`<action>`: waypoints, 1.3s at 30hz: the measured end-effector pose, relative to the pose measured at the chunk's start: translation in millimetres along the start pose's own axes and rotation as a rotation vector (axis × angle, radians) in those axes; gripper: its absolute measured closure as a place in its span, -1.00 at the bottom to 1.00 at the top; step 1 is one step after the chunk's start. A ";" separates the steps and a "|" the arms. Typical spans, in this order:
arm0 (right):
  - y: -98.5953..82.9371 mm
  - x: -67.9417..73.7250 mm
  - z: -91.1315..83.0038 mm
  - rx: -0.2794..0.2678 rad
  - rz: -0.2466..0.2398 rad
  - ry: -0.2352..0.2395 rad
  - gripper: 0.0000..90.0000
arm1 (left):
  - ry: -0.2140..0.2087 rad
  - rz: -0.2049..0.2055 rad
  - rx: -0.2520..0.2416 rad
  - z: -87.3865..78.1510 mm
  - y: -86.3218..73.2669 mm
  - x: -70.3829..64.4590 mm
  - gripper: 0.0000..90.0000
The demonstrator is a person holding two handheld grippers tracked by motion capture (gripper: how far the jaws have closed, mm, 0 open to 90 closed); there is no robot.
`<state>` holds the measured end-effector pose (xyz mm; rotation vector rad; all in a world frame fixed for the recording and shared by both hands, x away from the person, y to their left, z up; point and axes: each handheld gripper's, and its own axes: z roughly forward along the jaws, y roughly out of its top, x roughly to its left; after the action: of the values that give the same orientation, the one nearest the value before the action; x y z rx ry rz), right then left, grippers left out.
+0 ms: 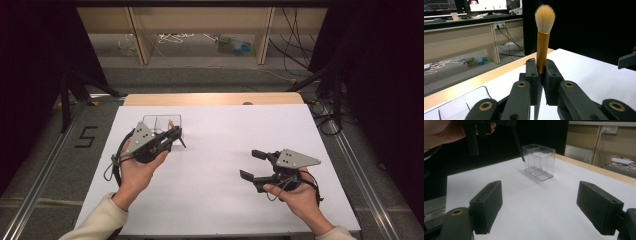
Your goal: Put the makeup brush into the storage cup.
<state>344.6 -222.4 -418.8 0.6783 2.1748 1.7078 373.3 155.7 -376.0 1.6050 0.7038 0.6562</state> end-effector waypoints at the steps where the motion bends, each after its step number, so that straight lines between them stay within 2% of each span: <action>1: -0.7 0.3 0.7 -0.022 0.001 -0.012 -0.52 | 0.001 0.001 0.001 -0.1 0.1 0.1 0.84; 4: -1.1 -0.7 -1.7 -0.018 0.005 -0.001 -0.52 | 0.003 -0.001 0.002 -0.3 0.1 0.5 0.84; 7: -1.2 -1.5 -4.4 -0.012 0.004 -0.010 -0.52 | 0.006 -0.001 0.000 -0.7 0.6 0.8 0.84; 10: -1.3 -0.8 -6.5 0.006 0.024 -0.005 -0.52 | 0.009 -0.001 0.001 -1.2 1.2 1.4 0.84; 11: -1.8 -2.1 -6.0 -0.015 0.005 -0.014 -0.52 | 0.011 0.000 0.003 -1.4 1.2 2.2 0.84; 13: -2.2 -2.3 -6.2 -0.020 0.003 -0.011 -0.52 | 0.012 0.002 0.004 -1.5 1.1 3.0 0.84; 20: -2.7 -2.5 -8.1 -0.022 0.004 -0.007 -0.52 | 0.018 -0.003 0.005 -2.0 1.3 4.1 0.84; 23: -2.9 -2.2 -10.9 -0.002 0.001 -0.017 -0.52 | 0.023 0.005 0.008 -2.4 1.5 5.5 0.84; 25: -3.4 -2.7 -10.7 -0.018 -0.003 -0.013 -0.52 | 0.026 -0.004 0.007 -2.4 1.2 5.8 0.84; 29: -3.5 -3.5 -12.9 -0.016 -0.006 -0.013 -0.52 | 0.028 -0.006 0.011 -2.7 1.3 6.4 0.84; 31: -4.3 -3.3 -13.0 -0.028 -0.007 -0.028 -0.52 | 0.028 -0.007 0.011 -2.6 1.4 6.4 0.84; 33: -4.7 -3.8 -13.8 -0.025 -0.003 -0.009 -0.52 | 0.029 0.004 0.015 -3.0 1.6 8.0 0.84; 36: -5.0 -5.0 -15.5 -0.023 -0.010 -0.007 -0.52 | 0.032 -0.010 0.012 -3.1 1.4 8.1 0.84; 39: -5.4 -4.7 -16.0 -0.032 -0.006 -0.006 -0.53 | 0.034 -0.005 0.012 -3.4 1.5 8.9 0.84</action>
<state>339.6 -239.1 -420.3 0.6679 2.1387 1.7314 376.7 164.5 -373.7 1.6056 0.7379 0.6778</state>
